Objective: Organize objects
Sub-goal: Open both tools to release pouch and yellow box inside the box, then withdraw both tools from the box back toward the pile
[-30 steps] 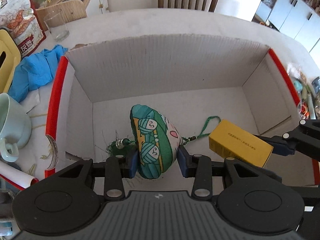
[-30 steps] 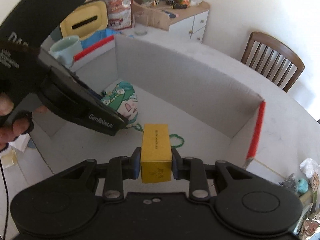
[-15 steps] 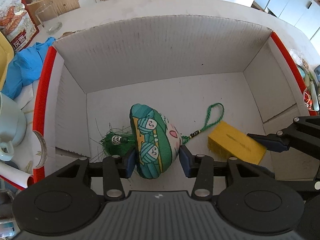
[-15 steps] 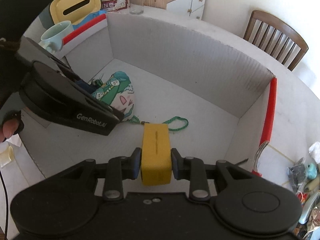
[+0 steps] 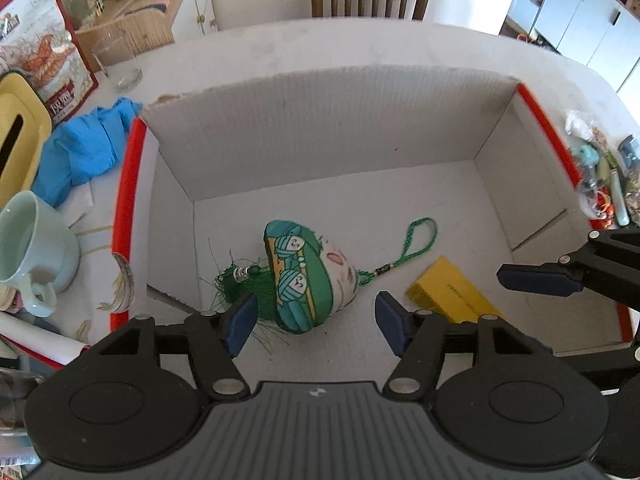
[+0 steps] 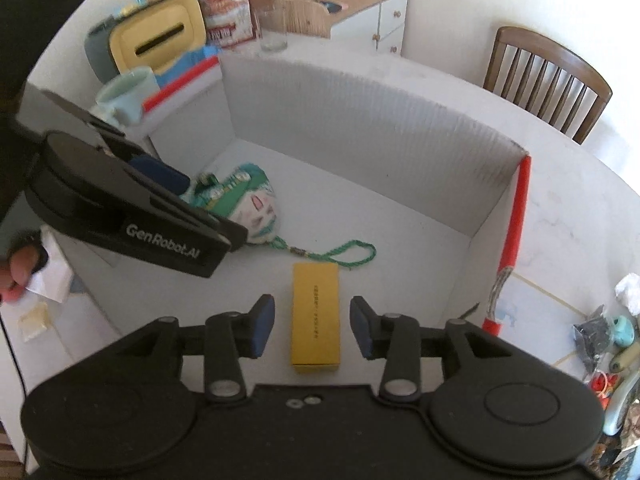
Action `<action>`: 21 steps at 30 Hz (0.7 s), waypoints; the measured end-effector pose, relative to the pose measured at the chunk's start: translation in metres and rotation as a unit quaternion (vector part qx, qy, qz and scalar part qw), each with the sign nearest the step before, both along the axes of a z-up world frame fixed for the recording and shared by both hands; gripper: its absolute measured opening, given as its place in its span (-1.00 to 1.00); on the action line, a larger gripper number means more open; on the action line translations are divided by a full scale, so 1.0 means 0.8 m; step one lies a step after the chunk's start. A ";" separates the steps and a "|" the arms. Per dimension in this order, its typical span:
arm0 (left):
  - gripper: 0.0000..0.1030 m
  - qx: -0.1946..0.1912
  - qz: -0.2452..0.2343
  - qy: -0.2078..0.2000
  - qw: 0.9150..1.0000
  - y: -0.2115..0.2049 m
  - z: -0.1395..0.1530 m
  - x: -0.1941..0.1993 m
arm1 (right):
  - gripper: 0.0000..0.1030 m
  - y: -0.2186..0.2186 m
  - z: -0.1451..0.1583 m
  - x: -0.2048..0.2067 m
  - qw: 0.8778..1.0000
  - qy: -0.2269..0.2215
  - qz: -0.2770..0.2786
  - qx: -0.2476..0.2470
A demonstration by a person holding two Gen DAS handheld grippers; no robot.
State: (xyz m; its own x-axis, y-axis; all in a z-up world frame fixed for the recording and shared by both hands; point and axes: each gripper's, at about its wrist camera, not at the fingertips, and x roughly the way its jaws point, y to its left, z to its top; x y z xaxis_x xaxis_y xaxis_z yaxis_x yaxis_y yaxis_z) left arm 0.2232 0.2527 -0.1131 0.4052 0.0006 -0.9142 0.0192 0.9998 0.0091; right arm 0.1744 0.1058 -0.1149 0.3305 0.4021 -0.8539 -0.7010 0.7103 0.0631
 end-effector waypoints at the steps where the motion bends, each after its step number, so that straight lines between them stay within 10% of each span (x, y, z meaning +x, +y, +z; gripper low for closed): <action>1: 0.25 0.000 0.001 -0.006 1.000 -0.002 0.004 -0.003 | -0.21 -0.002 0.004 -0.001 1.000 -0.001 -0.002 0.005; 17: 0.26 -0.051 0.013 -0.096 0.994 -0.033 0.079 -0.071 | -0.20 -0.072 0.073 -0.041 0.995 -0.036 -0.006 0.097; 21: 0.27 -0.064 0.023 -0.107 0.992 -0.044 0.086 -0.084 | 0.06 -0.096 0.085 -0.051 0.992 -0.045 -0.015 0.119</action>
State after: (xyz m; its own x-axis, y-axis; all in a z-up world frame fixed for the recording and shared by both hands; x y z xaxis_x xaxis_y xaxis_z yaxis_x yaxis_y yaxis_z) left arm 0.1559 0.2173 -0.0444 0.5916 -0.0875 -0.8015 -0.0151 0.9927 -0.1195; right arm 0.1337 0.0294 -0.0466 0.4163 0.5773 -0.7024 -0.6906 0.7033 0.1687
